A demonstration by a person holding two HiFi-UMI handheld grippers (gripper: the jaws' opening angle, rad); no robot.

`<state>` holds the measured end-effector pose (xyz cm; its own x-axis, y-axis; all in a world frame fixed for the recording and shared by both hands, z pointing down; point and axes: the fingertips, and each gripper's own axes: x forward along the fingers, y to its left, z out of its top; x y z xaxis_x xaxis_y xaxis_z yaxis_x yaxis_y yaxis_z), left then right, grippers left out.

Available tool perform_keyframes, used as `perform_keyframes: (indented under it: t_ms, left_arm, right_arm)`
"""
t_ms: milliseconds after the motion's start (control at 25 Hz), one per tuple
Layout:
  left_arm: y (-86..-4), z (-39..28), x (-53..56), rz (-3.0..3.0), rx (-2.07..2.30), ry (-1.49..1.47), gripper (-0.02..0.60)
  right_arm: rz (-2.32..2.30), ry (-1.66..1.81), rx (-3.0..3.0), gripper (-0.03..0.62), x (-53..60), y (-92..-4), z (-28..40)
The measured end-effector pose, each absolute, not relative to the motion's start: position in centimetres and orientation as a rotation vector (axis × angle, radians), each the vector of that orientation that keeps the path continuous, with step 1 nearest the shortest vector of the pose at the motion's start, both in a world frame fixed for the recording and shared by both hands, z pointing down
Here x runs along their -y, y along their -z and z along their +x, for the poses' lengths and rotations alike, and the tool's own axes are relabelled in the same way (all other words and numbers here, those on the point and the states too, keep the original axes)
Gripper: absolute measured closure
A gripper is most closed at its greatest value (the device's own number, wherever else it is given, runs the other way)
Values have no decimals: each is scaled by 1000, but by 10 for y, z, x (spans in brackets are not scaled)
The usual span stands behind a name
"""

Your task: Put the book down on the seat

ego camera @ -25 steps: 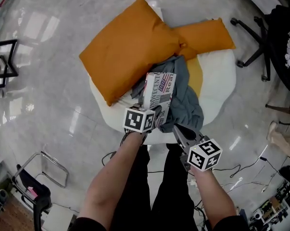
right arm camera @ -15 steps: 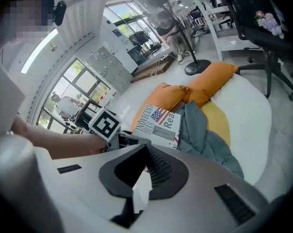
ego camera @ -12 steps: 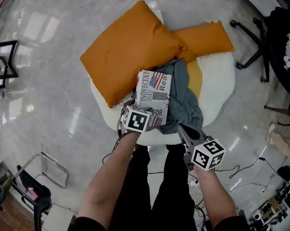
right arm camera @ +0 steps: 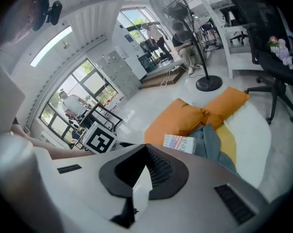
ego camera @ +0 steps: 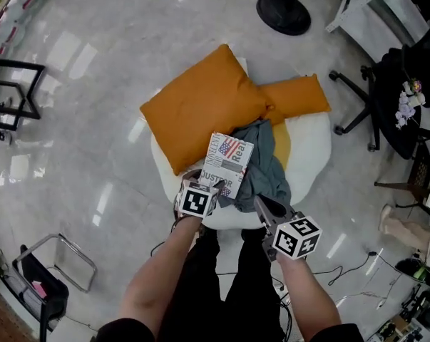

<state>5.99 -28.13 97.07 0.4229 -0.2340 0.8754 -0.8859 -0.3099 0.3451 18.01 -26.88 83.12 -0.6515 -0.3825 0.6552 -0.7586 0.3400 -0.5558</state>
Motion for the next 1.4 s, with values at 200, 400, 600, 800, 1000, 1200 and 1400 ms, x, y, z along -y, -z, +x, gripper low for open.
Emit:
perform_keyframes:
  t_ms: [200, 400, 600, 800, 1000, 1200, 1400]
  left_arm:
    - [-854, 56, 281, 1961, 951, -666, 252]
    - [-764, 46, 275, 2110, 1010, -560, 392]
    - [-699, 55, 261, 2248, 1084, -587, 476]
    - [-650, 71, 241, 2359, 1003, -503, 551]
    - [-604, 82, 224, 2413, 935, -398, 554]
    - [-559, 83, 195, 2485, 995, -408, 565]
    - [-524, 88, 159, 2521, 1065, -397, 569]
  right_arm:
    - [1087, -1070, 2269, 583, 266, -730, 163]
    - [1196, -938, 2323, 583, 237, -650, 169]
    - [1279, -915, 2297, 583, 201, -604, 193]
    - [1323, -890, 2303, 583, 170, -578, 204]
    - [1344, -866, 2355, 583, 152, -554, 213]
    - [1327, -825, 2435, 583, 123, -531, 219]
    - [1368, -850, 2494, 583, 86, -517, 237]
